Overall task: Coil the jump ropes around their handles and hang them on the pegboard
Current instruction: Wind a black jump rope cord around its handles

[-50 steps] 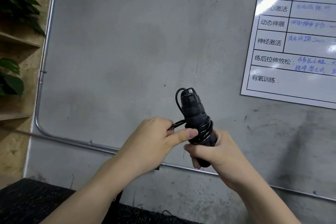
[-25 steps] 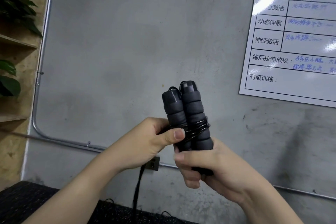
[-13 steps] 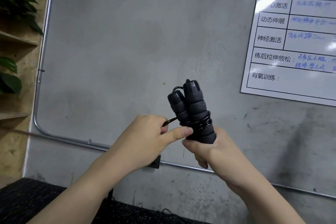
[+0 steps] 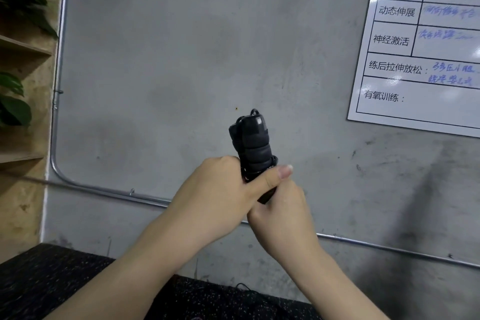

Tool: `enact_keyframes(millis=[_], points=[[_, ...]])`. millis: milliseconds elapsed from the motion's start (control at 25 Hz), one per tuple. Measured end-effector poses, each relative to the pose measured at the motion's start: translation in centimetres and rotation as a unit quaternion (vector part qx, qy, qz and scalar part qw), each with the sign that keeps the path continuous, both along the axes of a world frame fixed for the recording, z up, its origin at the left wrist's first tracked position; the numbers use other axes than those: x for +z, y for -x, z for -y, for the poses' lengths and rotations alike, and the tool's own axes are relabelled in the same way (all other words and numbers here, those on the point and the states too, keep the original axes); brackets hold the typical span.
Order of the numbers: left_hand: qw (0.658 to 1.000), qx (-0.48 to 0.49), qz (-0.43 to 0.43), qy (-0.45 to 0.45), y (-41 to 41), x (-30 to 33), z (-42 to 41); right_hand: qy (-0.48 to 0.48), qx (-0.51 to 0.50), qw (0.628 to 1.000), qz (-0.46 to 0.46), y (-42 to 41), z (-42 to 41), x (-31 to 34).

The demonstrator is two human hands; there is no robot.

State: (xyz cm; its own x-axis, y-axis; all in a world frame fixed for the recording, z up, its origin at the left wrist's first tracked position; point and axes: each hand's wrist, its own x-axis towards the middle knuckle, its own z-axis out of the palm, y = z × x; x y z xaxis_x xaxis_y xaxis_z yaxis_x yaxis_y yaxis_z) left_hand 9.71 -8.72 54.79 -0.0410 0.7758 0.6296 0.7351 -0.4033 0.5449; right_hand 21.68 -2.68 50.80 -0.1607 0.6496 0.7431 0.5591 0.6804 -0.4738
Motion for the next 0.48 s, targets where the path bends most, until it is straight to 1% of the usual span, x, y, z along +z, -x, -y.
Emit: enact_keyframes(millis=[40, 120, 200, 240, 280, 360, 400, 440, 480], points=[[1.000, -0.004, -0.001, -0.002, 0.3, 0.1, -0.1, -0.008, -0.002, 1.000, -0.001, 0.2, 0.2, 0.0], [0.999, -0.024, -0.023, -0.001, 1.5, 0.4, -0.1, -0.003, 0.045, 0.999, 0.016, 0.2, 1.2, 0.7], [0.995, -0.075, -0.061, 0.002, 3.2, 0.8, -0.3, 0.066, 0.158, 0.984, 0.045, -0.5, 2.1, 2.0], [0.990, -0.121, -0.067, 0.003, 3.8, 1.1, -0.3, 0.114, 0.231, 0.965, 0.050, -1.0, 2.3, 2.6], [0.982, -0.181, -0.057, 0.000, 4.1, 1.4, -0.2, 0.163, 0.303, 0.938, 0.041, -1.6, 2.4, 3.2], [0.955, -0.295, -0.009, 0.021, 3.7, 2.0, 0.2, 0.266, 0.432, 0.862, -0.025, -2.5, 2.5, 4.0], [0.941, -0.336, 0.011, 0.047, 3.2, 2.4, 0.4, 0.303, 0.476, 0.822, -0.070, -2.7, 2.6, 4.1], [0.931, -0.357, 0.021, 0.067, 2.9, 2.7, 0.3, 0.318, 0.497, 0.801, -0.103, -2.8, 2.6, 4.1], [0.933, -0.351, 0.019, 0.075, 2.7, 3.1, 0.0, 0.316, 0.494, 0.801, -0.121, -2.7, 2.4, 4.1]])
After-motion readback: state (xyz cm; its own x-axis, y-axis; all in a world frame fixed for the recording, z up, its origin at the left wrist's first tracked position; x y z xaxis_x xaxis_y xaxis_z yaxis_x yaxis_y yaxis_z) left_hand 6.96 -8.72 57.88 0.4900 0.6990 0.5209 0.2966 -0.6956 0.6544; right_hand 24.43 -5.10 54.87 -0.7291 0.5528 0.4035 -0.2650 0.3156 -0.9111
